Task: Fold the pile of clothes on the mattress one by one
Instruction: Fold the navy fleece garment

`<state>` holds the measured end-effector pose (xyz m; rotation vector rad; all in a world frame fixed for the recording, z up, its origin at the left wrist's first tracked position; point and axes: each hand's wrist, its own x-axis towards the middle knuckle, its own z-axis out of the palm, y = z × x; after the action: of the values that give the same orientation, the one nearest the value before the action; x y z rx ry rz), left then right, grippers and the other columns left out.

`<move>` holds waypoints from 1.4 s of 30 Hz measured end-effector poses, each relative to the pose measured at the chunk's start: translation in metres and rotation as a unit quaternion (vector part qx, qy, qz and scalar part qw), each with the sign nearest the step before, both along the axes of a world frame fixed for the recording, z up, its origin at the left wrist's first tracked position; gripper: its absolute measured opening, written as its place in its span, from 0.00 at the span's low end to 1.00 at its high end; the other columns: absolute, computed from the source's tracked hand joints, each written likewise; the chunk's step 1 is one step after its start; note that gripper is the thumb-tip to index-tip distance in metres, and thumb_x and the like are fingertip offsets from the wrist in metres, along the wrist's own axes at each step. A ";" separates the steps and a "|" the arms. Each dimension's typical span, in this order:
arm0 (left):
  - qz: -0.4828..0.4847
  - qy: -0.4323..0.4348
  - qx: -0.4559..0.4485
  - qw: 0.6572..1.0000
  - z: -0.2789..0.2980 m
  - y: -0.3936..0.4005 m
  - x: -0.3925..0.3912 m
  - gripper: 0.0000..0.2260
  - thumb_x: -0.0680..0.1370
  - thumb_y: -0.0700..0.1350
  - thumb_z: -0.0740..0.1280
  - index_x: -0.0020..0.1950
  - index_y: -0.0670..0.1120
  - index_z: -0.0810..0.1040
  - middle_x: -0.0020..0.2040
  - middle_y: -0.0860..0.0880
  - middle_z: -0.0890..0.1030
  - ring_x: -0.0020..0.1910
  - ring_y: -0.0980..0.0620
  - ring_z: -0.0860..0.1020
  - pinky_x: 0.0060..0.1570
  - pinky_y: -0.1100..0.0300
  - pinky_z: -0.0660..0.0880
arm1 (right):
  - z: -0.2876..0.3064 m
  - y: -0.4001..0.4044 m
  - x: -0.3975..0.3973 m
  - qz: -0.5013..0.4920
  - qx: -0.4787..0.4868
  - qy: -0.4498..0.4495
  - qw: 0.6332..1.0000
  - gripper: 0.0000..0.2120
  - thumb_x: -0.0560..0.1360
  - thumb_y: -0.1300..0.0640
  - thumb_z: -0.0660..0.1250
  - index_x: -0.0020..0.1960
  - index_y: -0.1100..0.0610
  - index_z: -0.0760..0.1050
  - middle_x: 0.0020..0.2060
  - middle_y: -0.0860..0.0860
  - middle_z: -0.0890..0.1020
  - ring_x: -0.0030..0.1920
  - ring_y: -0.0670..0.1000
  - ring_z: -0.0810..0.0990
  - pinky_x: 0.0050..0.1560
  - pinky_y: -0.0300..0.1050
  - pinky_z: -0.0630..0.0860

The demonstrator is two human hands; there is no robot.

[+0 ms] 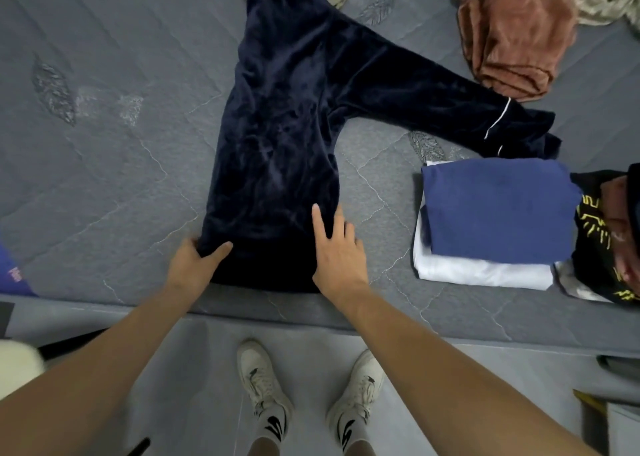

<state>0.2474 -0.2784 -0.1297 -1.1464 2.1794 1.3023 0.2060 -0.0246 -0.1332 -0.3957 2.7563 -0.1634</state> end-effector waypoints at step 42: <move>-0.583 0.170 -0.251 0.754 -0.020 0.416 -0.354 0.38 0.80 0.55 0.67 0.85 0.56 0.50 0.85 0.48 0.52 0.84 0.44 0.48 0.82 0.45 0.47 | 0.009 0.376 -0.323 -0.244 -0.006 -0.045 0.969 0.39 0.77 0.33 0.65 0.81 0.50 0.59 0.78 0.57 0.63 0.78 0.63 0.60 0.76 0.65 0.61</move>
<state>-0.1063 0.1379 -0.1500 0.5040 2.7351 0.3374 -0.1168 0.3519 -0.1246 0.2889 2.7088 -0.3095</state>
